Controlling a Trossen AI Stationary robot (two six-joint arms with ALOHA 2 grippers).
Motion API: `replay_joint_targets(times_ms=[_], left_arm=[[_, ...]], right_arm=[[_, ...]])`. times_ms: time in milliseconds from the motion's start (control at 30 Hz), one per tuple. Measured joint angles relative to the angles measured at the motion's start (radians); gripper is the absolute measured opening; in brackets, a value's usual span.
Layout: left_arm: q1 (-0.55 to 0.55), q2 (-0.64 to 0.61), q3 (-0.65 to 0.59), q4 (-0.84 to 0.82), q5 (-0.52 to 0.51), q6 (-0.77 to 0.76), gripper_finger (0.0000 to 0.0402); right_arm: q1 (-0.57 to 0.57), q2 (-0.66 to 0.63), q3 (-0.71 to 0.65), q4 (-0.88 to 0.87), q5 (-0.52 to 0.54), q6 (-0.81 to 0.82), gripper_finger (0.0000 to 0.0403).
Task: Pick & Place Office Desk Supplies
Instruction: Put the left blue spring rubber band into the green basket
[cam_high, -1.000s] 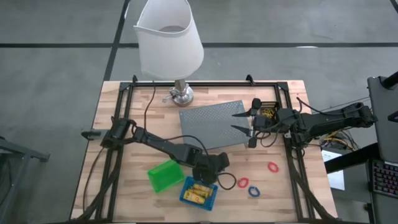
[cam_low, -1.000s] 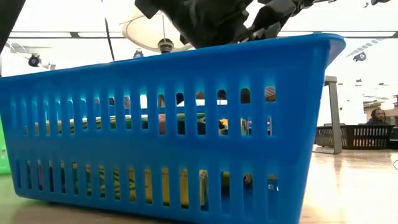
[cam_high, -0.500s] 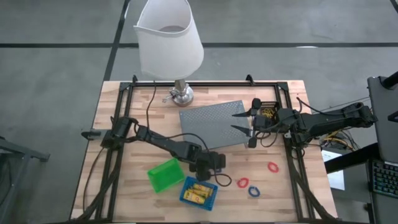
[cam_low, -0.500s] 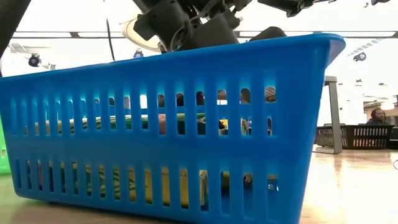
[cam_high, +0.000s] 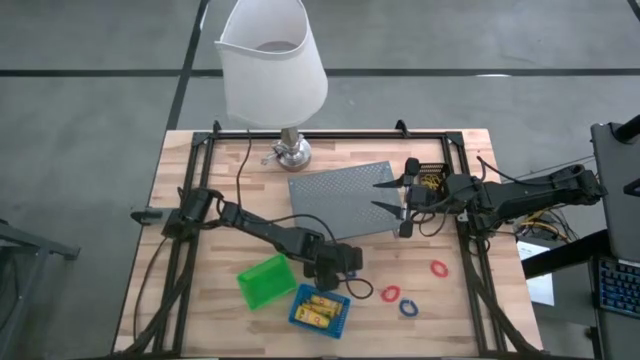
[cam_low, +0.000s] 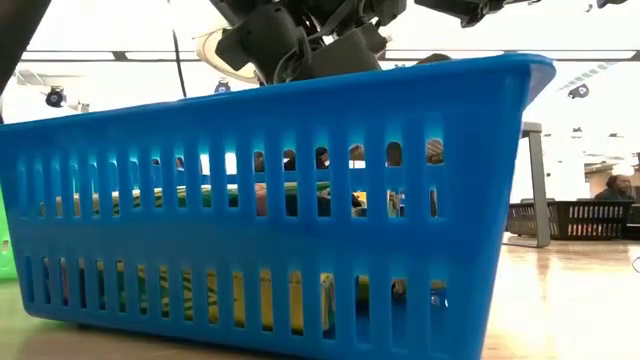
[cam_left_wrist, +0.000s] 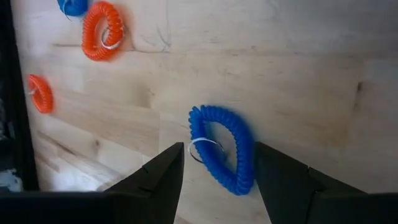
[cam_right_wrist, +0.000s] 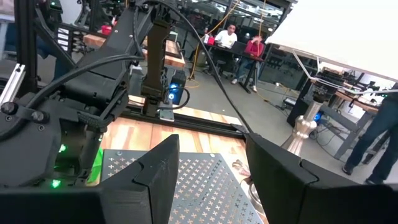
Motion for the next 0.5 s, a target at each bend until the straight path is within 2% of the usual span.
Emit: replay_joint_targets(times_ms=[200, 500], left_arm=[[-0.002, -0.008, 0.01, 0.085, 0.003, 0.022, 0.0193], [0.011, 0.008, -0.001, 0.119, 0.019, -0.022, 0.0193]], right_arm=[[0.0, 0.0, 0.0, 0.0, 0.0, 0.0, 0.0185], [0.0, 0.0, 0.0, 0.0, 0.0, 0.0, 0.0185]])
